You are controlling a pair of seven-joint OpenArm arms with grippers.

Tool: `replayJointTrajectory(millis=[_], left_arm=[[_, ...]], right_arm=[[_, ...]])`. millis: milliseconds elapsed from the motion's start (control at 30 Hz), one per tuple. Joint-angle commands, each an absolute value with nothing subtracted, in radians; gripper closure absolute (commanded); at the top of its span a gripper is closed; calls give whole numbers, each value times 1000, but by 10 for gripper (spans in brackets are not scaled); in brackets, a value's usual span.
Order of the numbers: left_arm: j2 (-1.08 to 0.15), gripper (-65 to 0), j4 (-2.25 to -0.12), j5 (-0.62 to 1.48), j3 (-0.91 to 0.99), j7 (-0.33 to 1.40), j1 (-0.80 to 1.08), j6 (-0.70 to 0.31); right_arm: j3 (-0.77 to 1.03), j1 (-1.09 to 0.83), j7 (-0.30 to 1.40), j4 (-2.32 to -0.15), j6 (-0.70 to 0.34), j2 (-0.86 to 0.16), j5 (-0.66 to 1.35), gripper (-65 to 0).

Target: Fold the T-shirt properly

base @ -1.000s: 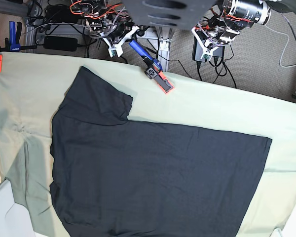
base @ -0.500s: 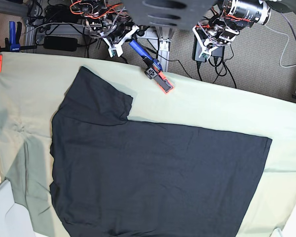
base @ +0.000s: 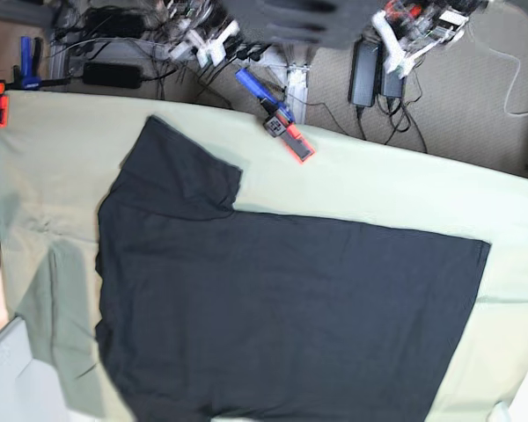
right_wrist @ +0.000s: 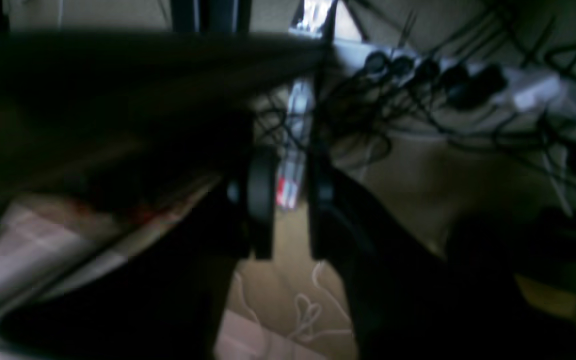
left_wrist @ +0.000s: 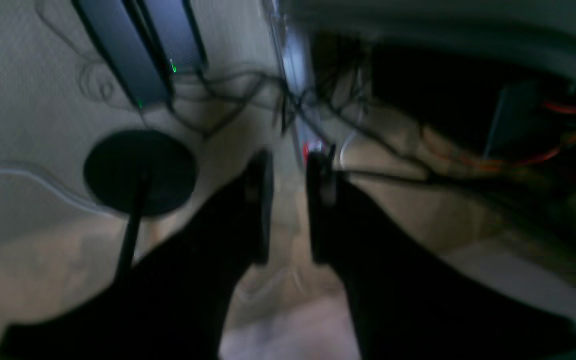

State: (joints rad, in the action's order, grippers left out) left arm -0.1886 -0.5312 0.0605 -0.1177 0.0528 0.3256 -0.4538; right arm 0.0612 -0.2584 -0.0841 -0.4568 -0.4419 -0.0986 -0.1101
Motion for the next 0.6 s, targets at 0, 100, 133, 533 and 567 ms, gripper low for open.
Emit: replayJointTrajectory(millis=[0,100,133,533,567], left_arm=[[-202,-116,-581,74,-118,33,357,-469],[-223,-116,-734,97,-113,33,447,-469],[-226,-116,-788,97,-107,34,479,-469],[-254,-116,-1433,235,50,134,833,-511],[-265,-117,-1486,251,64,144,859,-514]], right_arm=[[63,-291,-102,-494,-435,-111,-95,-108],[59,-387,-101,-605,-453,-128,-61,-108],[55,-421,-101,-645,-457,-136,-48,-108],[46,-857,-21,-1262,-461,-294,80,-108],[46,-899,-21,-1324,-461,-313,80,-108]])
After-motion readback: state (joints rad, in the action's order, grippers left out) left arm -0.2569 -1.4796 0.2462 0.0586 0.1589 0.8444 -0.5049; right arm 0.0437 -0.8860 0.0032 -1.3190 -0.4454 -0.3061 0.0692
